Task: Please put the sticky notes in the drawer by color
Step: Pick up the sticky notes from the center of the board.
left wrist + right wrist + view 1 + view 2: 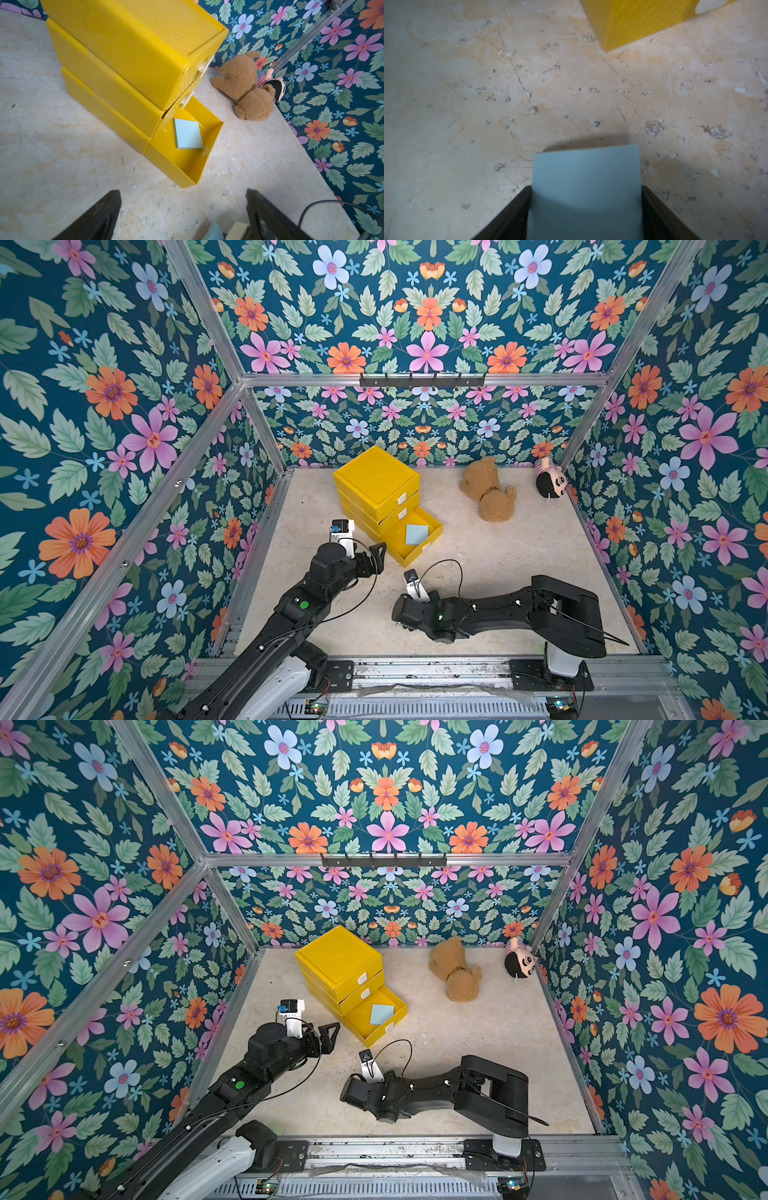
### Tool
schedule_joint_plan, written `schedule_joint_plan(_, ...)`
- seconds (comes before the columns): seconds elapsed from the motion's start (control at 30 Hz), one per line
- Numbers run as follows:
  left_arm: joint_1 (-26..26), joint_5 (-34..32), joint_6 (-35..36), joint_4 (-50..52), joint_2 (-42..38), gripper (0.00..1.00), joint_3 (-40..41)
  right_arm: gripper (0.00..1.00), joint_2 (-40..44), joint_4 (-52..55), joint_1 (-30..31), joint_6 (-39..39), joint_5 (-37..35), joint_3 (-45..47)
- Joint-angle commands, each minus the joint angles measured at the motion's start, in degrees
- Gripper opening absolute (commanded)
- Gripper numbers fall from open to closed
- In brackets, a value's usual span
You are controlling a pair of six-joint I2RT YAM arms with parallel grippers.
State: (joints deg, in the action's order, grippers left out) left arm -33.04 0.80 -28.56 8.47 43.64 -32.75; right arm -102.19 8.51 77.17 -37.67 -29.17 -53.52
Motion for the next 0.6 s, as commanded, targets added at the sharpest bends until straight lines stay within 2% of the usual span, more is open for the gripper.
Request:
schedule_joint_plan(0.0,0.08,1.2,-2.52,2.91,2.4,1.0,-1.19,0.8,2.11,1.36,0.02,0.63,-1.57,-0.06)
schedule_joint_plan(0.2,0.17,9.89,-14.55,4.92,7.45,1.0,-3.08,0.8,10.08,-5.91,-0.08,2.39,-2.64,4.7)
schedule_joint_plan(0.43,0.17,25.51,-27.09,-8.13,8.04,1.0,3.52,0.8,14.1,-9.66,-1.6,2.25,-1.33,6.47)
schedule_joint_plan(0.57,-0.05,30.9,-32.86,-16.47,9.22,0.98,7.85,0.8,15.24,-10.93,-1.91,2.46,-1.98,6.64)
